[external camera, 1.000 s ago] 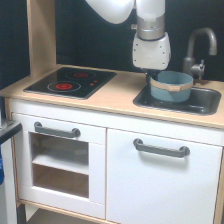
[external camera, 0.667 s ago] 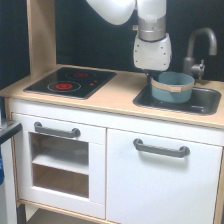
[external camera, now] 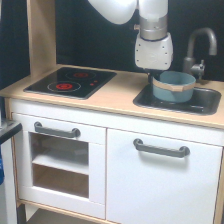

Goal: Place the pot in the sink

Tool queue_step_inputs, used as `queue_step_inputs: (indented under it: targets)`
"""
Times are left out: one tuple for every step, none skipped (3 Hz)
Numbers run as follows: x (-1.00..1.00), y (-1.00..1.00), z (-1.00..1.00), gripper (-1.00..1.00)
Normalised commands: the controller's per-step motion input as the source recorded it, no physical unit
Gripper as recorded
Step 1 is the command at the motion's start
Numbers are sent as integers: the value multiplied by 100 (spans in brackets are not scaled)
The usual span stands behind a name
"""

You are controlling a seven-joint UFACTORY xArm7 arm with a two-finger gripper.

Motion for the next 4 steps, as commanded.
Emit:
queue_step_inputs:
  targets:
    - [-2,0,-23,54]
    - [-1,-8,8,97]
    - [-2,-8,40,100]
    - [-12,-8,49,100]
